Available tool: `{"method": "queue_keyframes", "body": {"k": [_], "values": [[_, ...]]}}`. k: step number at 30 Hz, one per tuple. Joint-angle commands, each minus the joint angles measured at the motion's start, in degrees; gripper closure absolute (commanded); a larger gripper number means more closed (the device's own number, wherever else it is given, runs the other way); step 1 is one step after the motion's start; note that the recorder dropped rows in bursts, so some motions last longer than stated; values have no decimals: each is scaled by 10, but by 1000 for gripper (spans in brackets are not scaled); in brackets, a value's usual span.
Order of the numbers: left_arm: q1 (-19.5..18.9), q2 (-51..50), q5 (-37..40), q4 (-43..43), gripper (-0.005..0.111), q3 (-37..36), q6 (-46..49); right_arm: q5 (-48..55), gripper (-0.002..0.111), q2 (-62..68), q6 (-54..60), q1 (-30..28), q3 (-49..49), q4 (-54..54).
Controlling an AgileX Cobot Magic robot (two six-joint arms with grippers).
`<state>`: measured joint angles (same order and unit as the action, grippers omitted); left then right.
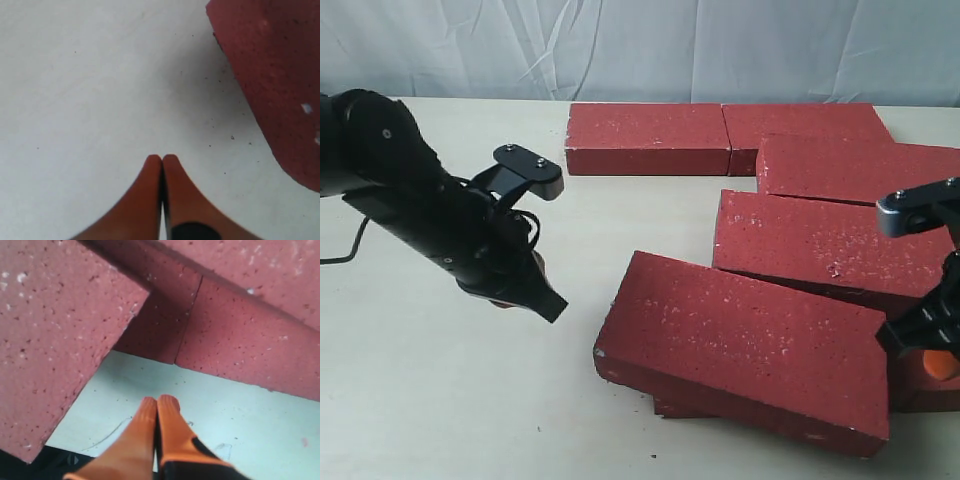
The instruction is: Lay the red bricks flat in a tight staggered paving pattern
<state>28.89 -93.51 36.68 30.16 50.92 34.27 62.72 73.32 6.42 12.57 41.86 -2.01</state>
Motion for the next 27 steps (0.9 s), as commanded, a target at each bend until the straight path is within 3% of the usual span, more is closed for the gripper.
{"method": "queue_keyframes", "body": {"k": [1,5,14,19,27], "values": [[4,-33,-1,19,107,20,8,-20,109,17,15,1,-26,-23],[5,-59,11,36,107,30,8,-43,109,33,16,1,-28,-37],[57,-67,9,53,107,32,23,-48,109,75,27,42,-26,-42],[67,-67,6,64,107,32,48,-50,109,75,27,42,-26,-43],[67,-67,19,181,107,33,142,-47,109,75,28,42,-18,-43]]}}
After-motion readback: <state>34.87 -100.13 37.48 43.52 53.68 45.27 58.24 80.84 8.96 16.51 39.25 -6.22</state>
